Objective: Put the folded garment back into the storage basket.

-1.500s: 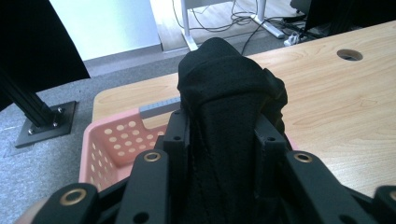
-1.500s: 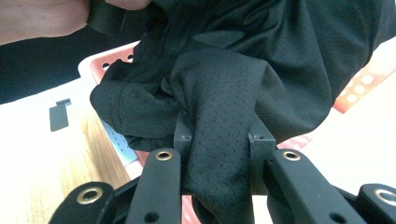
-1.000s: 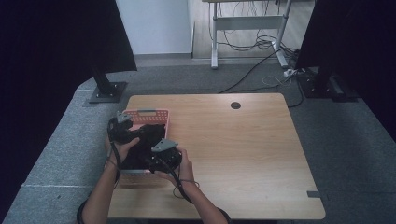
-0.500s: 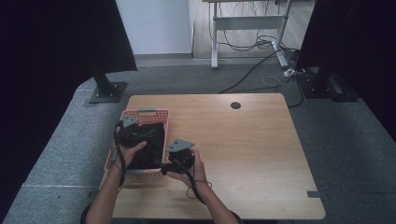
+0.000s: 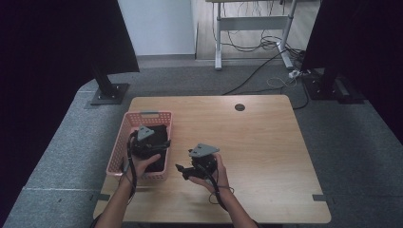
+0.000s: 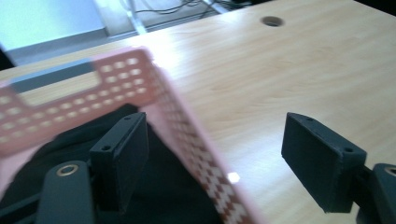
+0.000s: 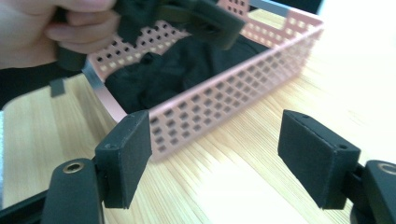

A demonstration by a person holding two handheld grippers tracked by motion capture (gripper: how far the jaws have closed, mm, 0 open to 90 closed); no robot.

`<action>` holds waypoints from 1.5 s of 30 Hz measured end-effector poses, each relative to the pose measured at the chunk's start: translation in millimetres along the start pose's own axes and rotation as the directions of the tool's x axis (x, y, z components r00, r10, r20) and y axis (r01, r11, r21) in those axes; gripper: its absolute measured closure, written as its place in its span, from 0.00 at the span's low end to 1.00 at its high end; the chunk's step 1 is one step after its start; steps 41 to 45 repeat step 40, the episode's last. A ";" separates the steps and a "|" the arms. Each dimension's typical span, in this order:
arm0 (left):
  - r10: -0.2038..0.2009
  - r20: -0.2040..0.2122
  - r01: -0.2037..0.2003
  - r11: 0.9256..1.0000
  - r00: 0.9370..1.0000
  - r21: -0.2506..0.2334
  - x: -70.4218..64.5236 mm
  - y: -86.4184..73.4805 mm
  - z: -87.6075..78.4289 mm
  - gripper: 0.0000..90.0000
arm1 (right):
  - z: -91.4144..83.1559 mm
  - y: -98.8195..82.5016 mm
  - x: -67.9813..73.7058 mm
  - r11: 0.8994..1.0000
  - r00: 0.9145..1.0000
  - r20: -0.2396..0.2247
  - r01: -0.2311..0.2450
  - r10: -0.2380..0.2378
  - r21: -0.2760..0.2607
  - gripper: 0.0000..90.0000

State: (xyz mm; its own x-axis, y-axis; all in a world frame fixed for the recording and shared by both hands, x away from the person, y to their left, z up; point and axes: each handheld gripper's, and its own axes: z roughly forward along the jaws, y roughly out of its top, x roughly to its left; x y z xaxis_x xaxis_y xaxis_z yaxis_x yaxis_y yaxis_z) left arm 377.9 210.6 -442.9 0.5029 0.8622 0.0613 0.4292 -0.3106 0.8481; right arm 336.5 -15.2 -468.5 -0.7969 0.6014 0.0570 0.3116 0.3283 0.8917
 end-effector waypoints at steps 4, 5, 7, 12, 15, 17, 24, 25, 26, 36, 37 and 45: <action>0.058 0.033 -0.058 0.998 0.998 -0.002 -24.4 -4.2 0.0 0.25 | -15.7 -11.9 -10.6 1.000 0.999 0.034 -0.008 0.008 0.007 0.28; 0.071 0.042 -0.071 0.998 0.997 -0.001 -30.3 -5.4 0.1 0.25 | -19.9 -15.3 -13.2 1.000 0.999 0.042 -0.010 0.010 0.010 0.28; 0.097 0.054 -0.097 0.995 0.994 0.000 -41.6 -8.0 0.4 0.25 | -28.6 -22.7 -18.1 1.000 0.998 0.060 -0.013 0.012 0.014 0.28; 0.130 0.101 -0.130 0.991 0.986 -0.014 -68.8 -16.6 0.1 0.25 | -52.4 -45.3 -28.3 0.999 0.995 0.101 -0.015 0.012 0.031 0.28; 0.153 0.120 -0.151 0.988 0.981 -0.021 -86.0 -24.7 0.6 0.25 | -67.8 -60.8 -34.7 0.999 0.992 0.125 -0.025 0.020 0.039 0.28; 0.172 0.127 -0.171 0.985 0.977 -0.018 -97.8 -31.5 2.4 0.25 | -78.1 -71.3 -39.1 0.999 0.990 0.141 -0.032 0.026 0.042 0.28; 0.217 0.174 -0.222 0.975 0.960 0.006 -131.2 -57.7 13.0 0.25 | -108.9 -107.3 -50.4 0.995 0.981 0.185 -0.071 0.058 0.063 0.28; 0.215 0.182 -0.221 0.975 0.959 0.013 -134.9 -61.5 15.3 0.25 | -111.9 -111.7 -51.4 0.995 0.980 0.188 -0.076 0.061 0.069 0.28; 0.214 0.192 -0.221 0.975 0.958 0.019 -137.4 -64.8 17.1 0.25 | -114.6 -115.8 -52.1 0.994 0.979 0.192 -0.079 0.064 0.073 0.28; 0.166 0.218 -0.183 0.981 0.962 0.059 -139.3 -85.2 24.8 0.25 | -127.8 -145.6 -59.7 0.987 0.972 0.211 -0.127 0.105 0.096 0.27; 0.166 0.219 -0.183 0.981 0.962 0.062 -138.8 -86.5 25.0 0.25 | -128.3 -146.4 -59.9 0.987 0.971 0.215 -0.129 0.106 0.097 0.27; 0.168 0.218 -0.187 0.980 0.961 0.071 -138.5 -89.1 25.9 0.25 | -129.6 -148.3 -61.1 0.986 0.969 0.220 -0.136 0.113 0.093 0.26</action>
